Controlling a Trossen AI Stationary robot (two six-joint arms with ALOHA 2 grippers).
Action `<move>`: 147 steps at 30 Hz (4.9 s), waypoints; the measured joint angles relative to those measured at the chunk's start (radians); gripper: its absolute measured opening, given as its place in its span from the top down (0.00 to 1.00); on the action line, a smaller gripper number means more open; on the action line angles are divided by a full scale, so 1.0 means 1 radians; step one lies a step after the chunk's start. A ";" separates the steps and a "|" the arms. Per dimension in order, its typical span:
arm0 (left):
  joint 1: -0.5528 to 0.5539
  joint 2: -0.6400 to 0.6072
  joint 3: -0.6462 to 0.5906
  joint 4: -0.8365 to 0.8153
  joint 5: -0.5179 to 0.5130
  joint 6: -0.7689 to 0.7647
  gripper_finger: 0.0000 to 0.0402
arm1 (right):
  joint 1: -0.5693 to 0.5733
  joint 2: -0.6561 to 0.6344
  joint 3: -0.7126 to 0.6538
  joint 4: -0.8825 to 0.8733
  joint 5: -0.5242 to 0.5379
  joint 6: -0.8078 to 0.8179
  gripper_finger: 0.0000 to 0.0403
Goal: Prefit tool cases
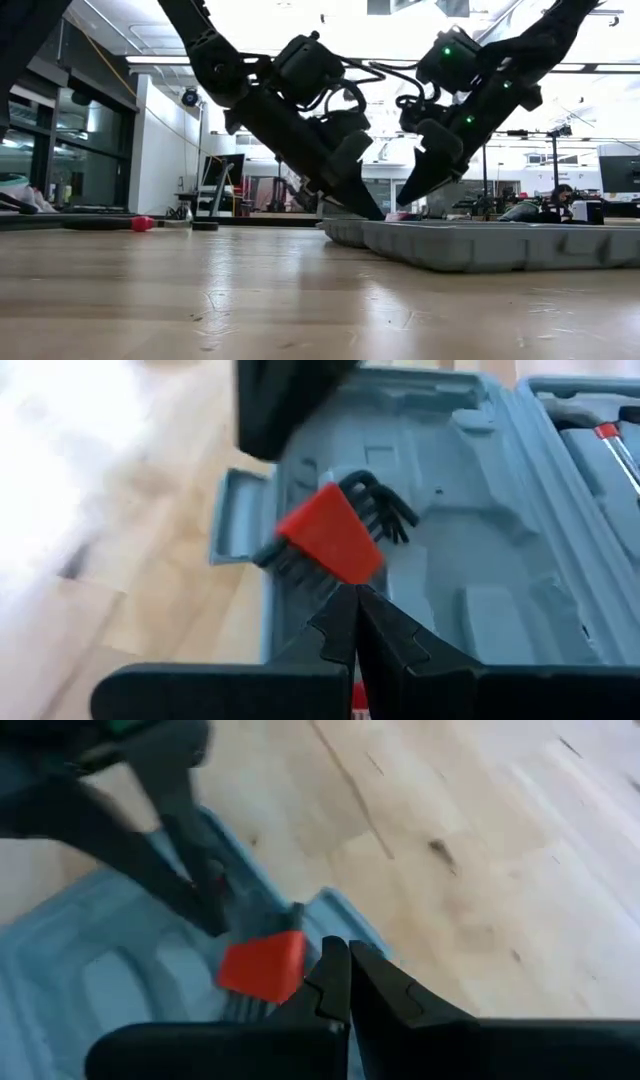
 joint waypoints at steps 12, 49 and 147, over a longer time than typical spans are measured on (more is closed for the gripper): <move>0.002 -0.003 0.000 0.006 -0.031 0.029 1.00 | 0.067 0.001 0.000 -0.041 0.037 0.038 1.00; 0.057 0.048 0.189 -0.235 0.071 0.152 1.00 | 0.156 0.002 -0.079 0.063 0.081 0.125 1.00; 0.063 0.129 0.170 -0.201 0.112 0.063 1.00 | 0.025 0.132 -0.080 0.244 0.002 0.113 1.00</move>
